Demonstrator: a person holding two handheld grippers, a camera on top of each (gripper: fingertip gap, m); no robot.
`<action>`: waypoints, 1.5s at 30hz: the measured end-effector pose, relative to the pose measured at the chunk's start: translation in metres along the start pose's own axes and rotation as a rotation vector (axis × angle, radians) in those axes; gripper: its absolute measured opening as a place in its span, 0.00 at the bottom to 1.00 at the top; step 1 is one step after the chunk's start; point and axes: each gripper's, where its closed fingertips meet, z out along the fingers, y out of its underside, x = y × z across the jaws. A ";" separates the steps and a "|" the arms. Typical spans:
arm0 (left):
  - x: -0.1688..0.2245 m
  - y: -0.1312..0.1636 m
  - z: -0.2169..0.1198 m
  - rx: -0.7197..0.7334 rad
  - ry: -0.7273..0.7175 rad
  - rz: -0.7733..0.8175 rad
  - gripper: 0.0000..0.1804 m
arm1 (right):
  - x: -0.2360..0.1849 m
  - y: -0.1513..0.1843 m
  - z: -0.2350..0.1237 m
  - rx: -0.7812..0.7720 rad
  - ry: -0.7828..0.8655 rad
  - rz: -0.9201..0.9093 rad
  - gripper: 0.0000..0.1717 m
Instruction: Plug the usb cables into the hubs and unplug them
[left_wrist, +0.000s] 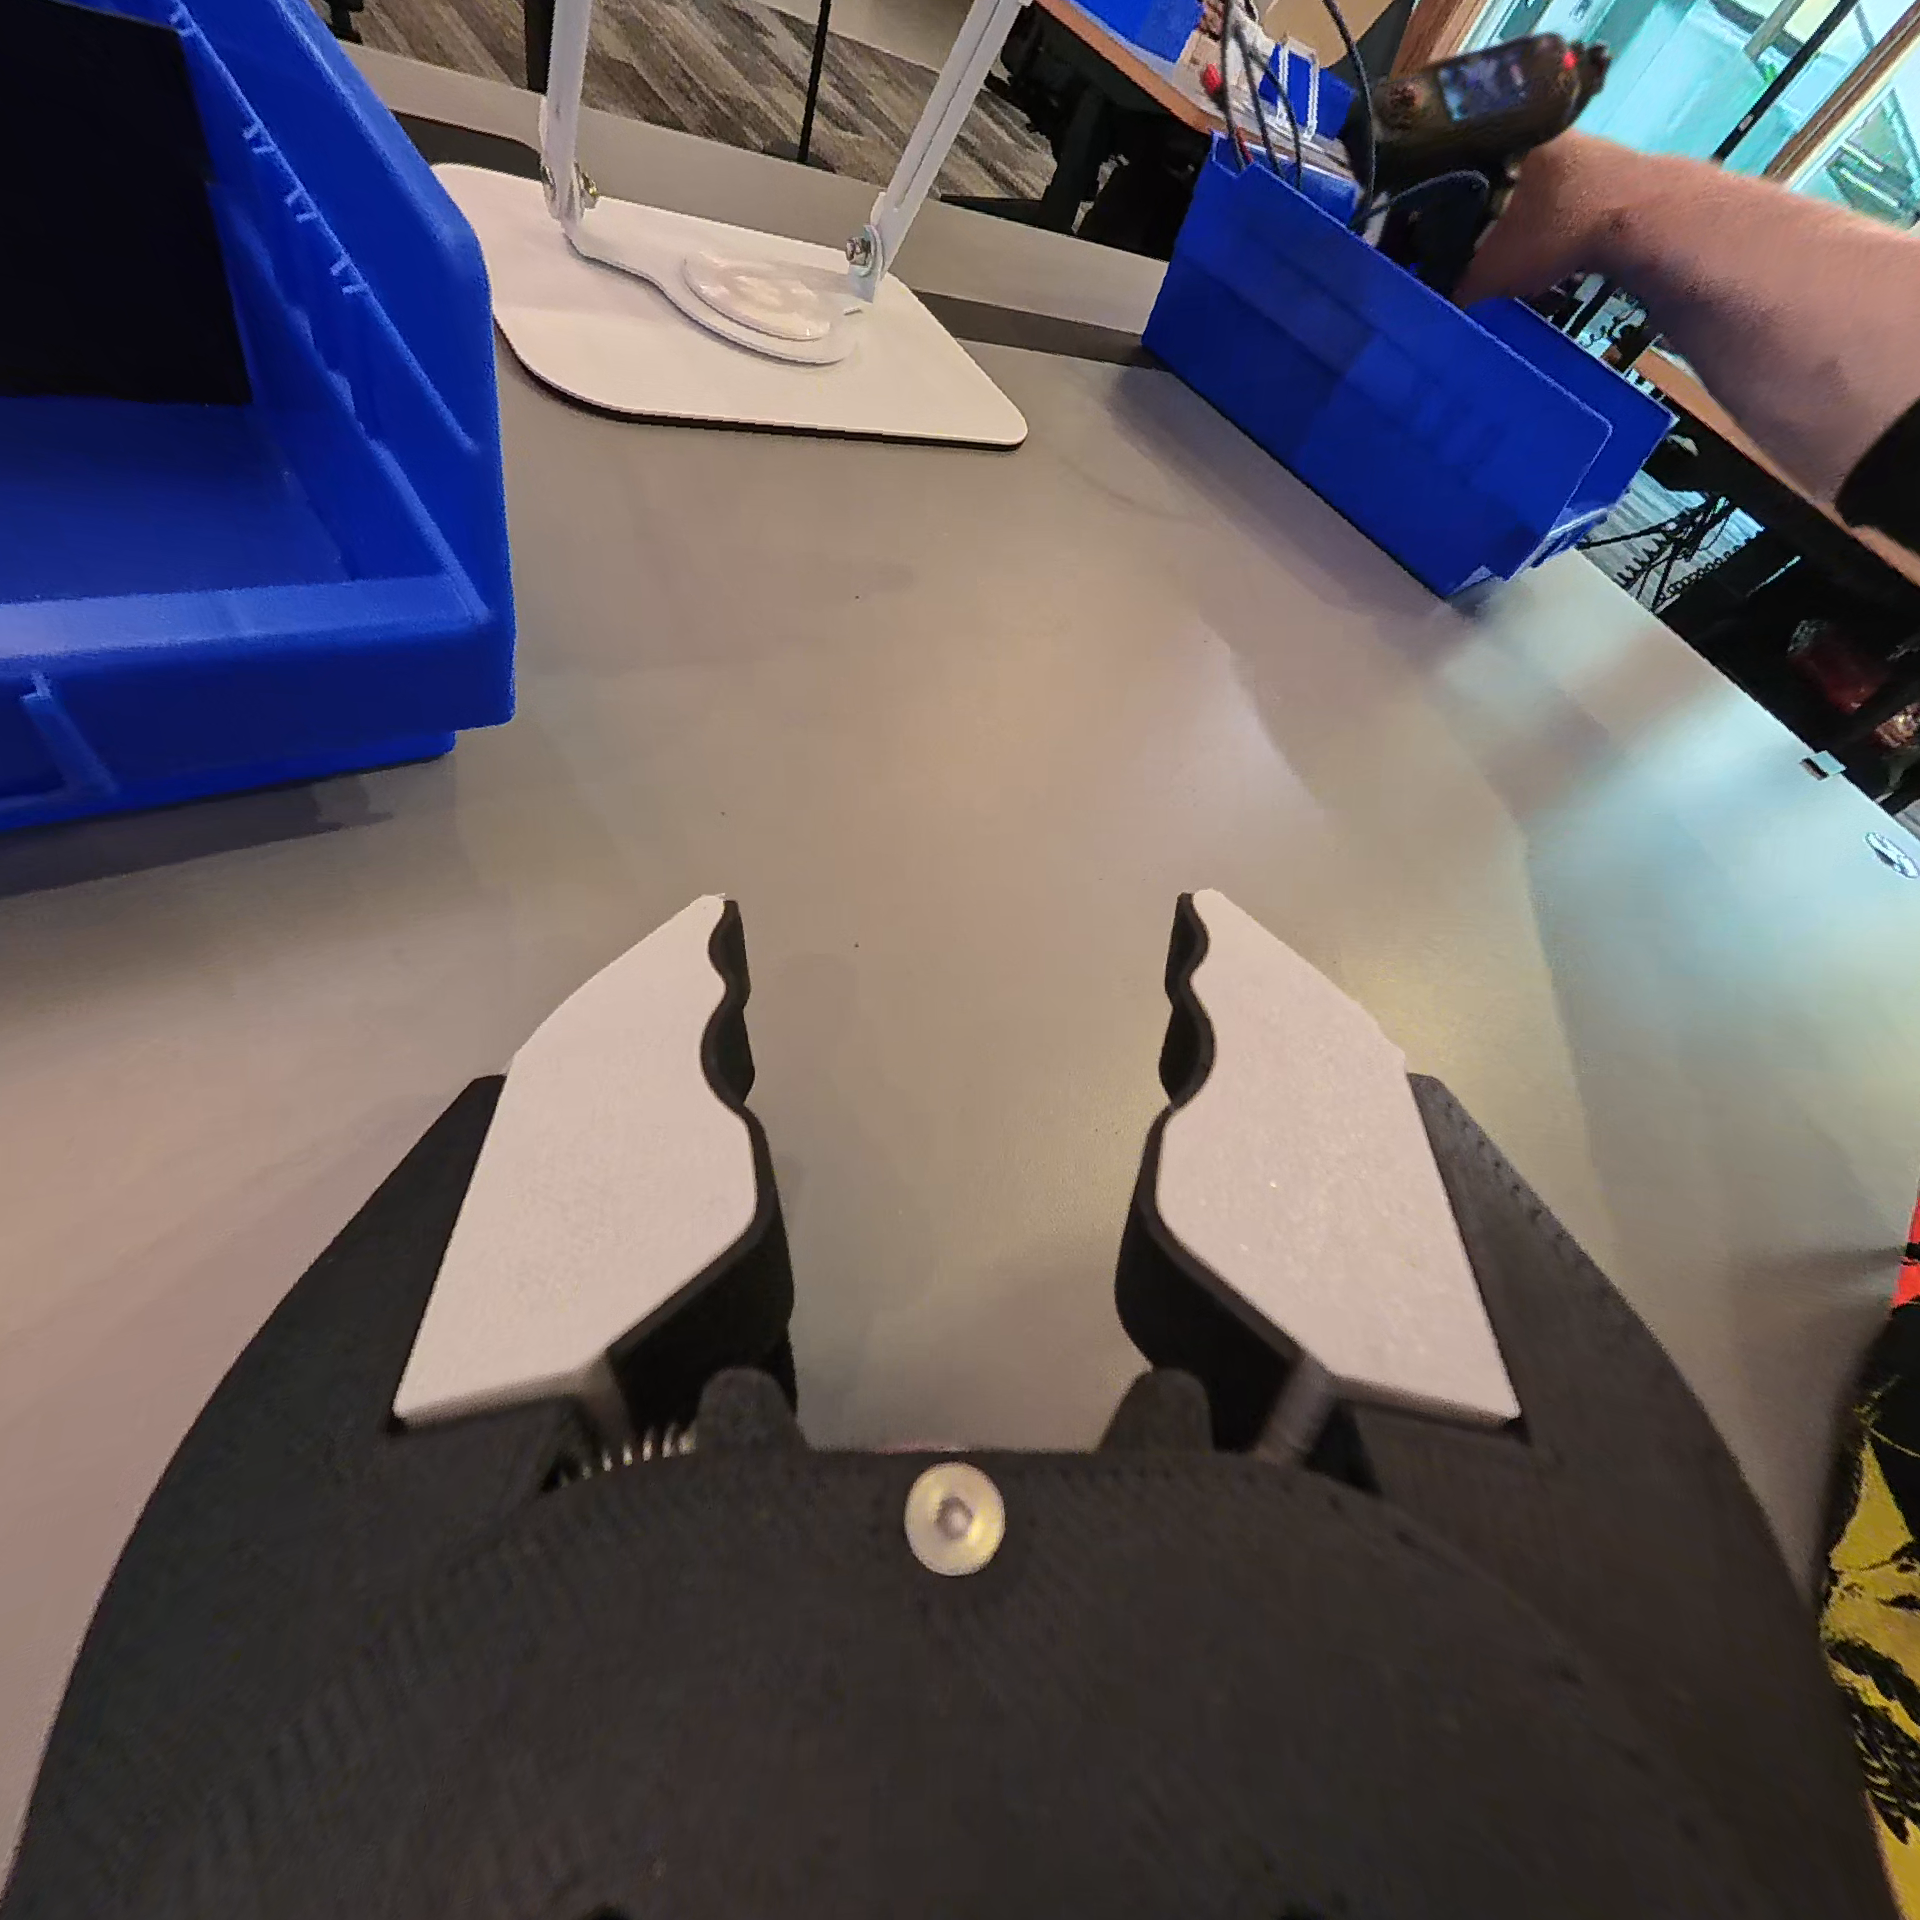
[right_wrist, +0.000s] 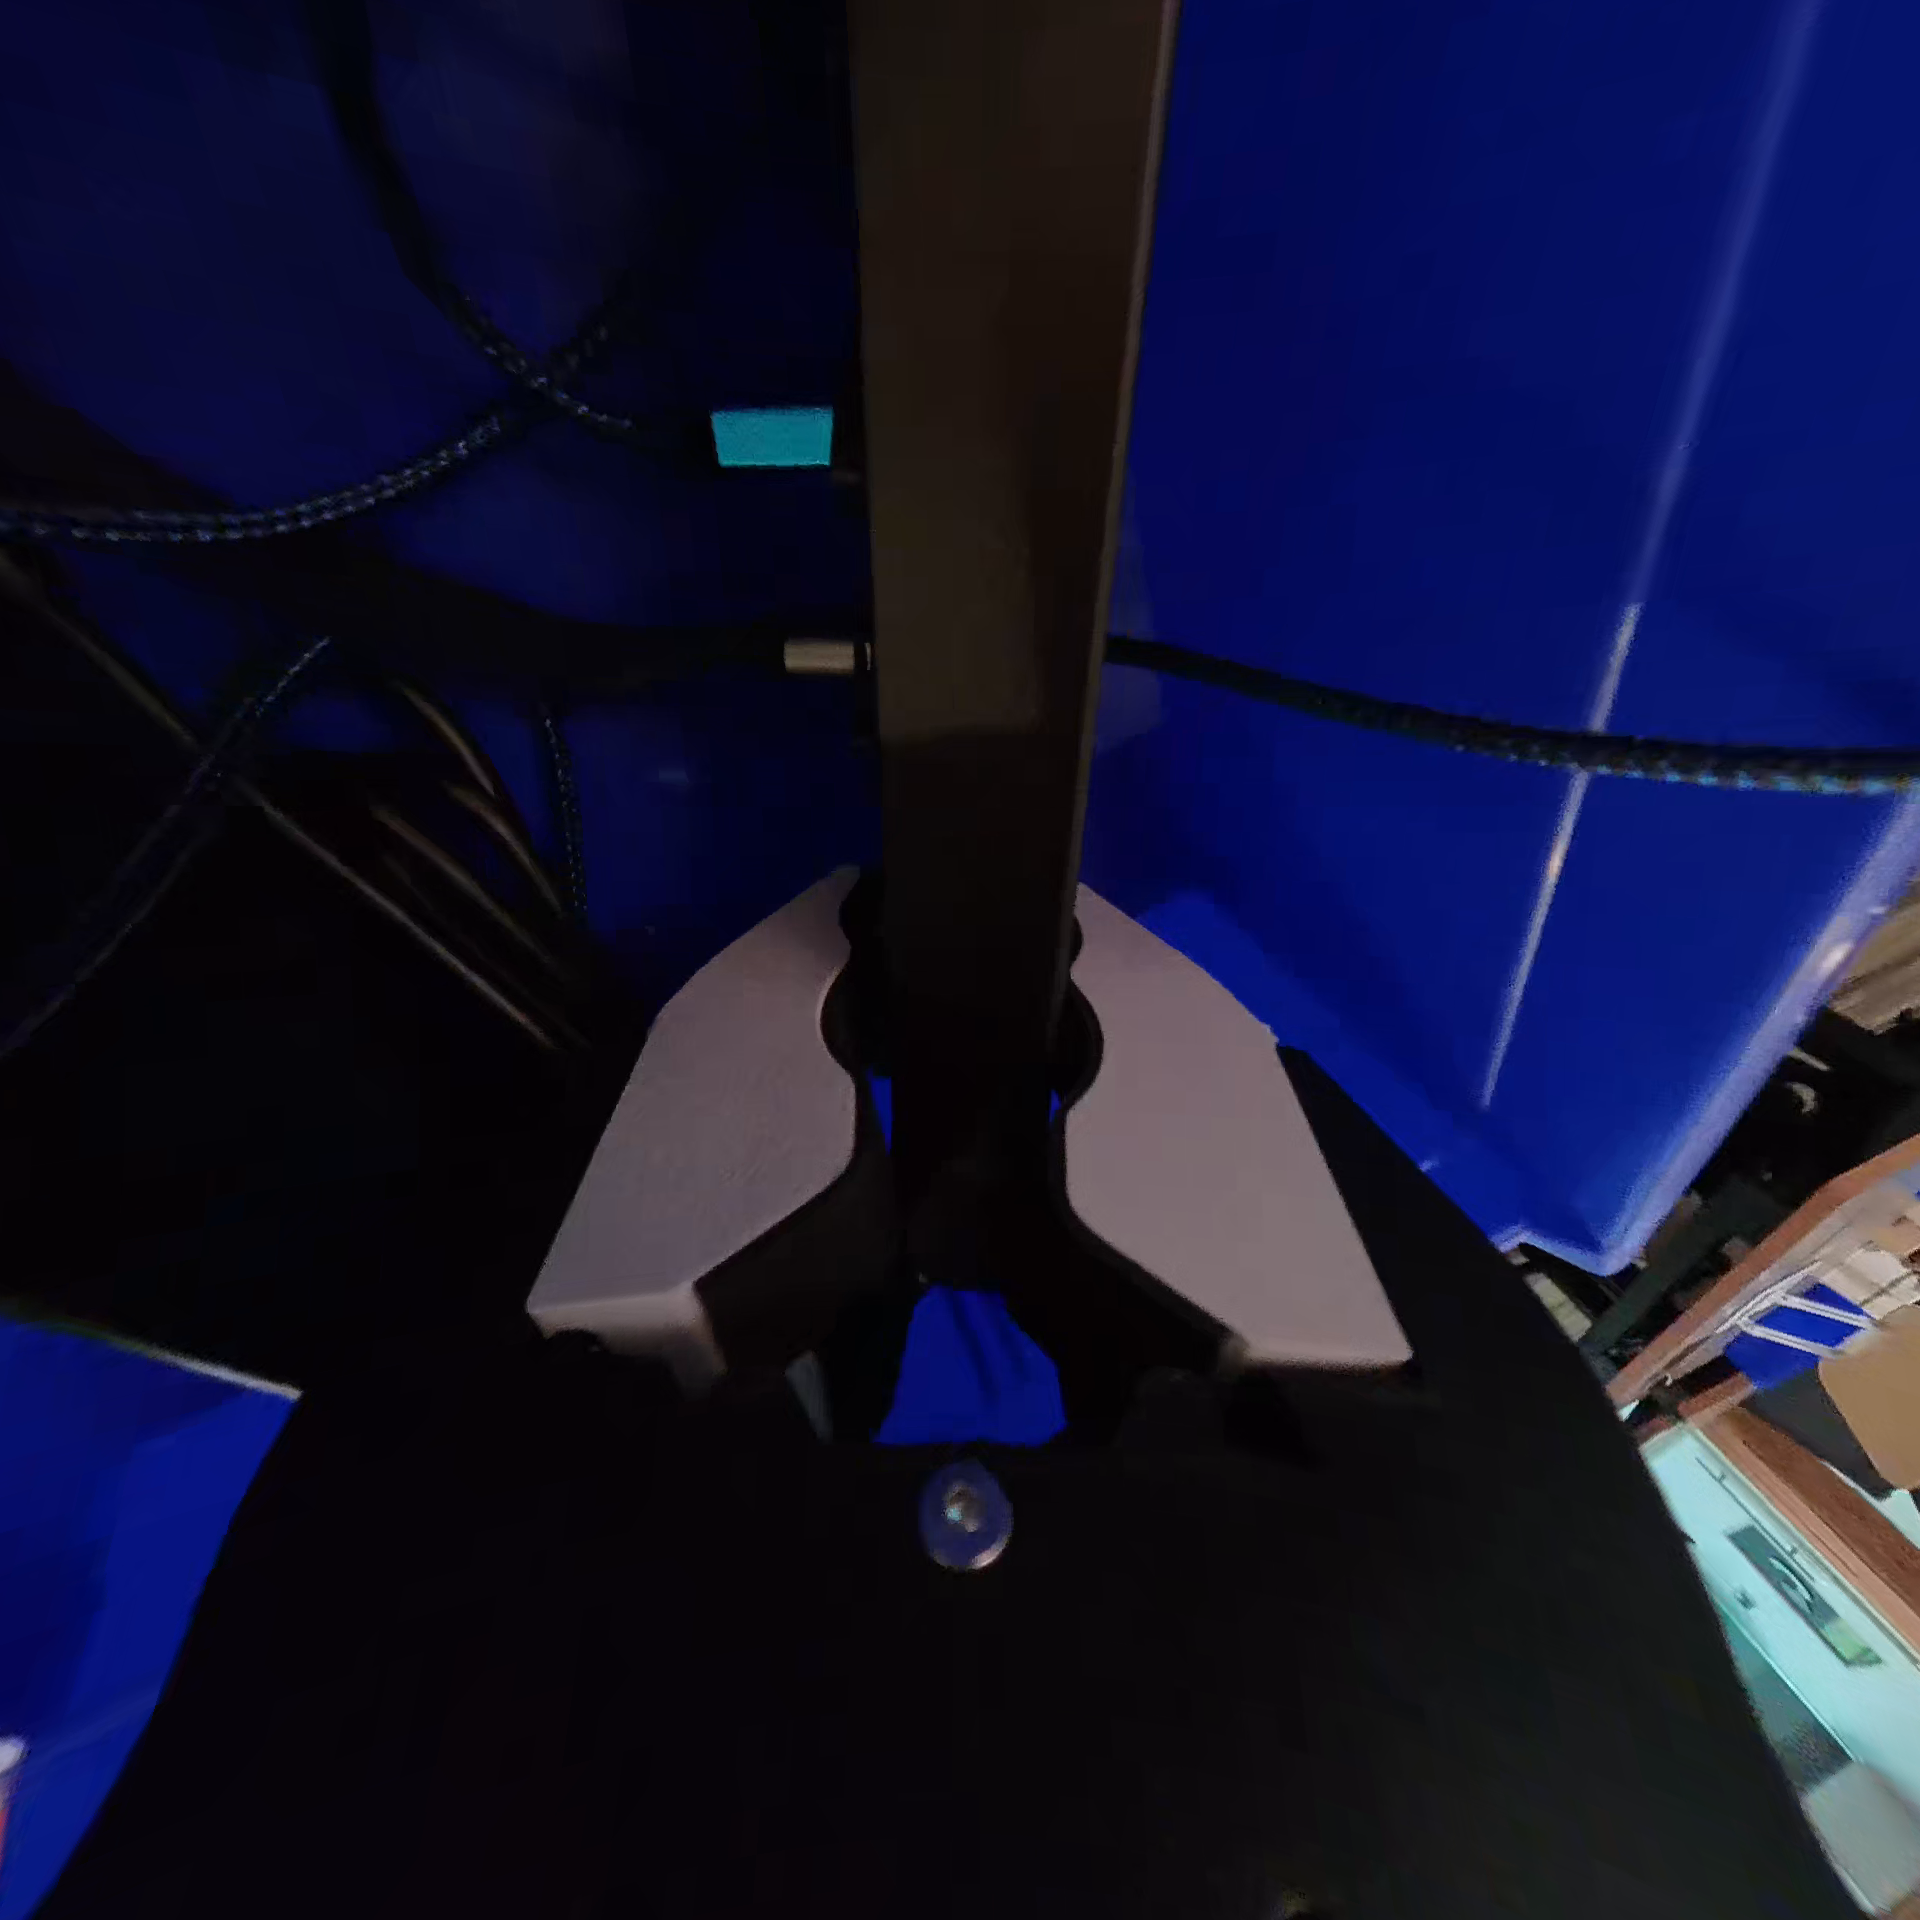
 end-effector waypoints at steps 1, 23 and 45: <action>0.000 0.000 0.000 -0.004 0.002 -0.001 0.43 | -0.002 0.001 0.002 -0.036 -0.031 0.000 0.17; 0.002 -0.001 -0.001 0.010 0.018 0.002 0.43 | -0.026 0.096 -0.092 0.125 0.016 0.827 0.55; 0.005 0.005 0.014 -0.055 -0.024 -0.039 0.49 | -0.138 0.079 -0.065 0.216 -0.207 1.391 0.03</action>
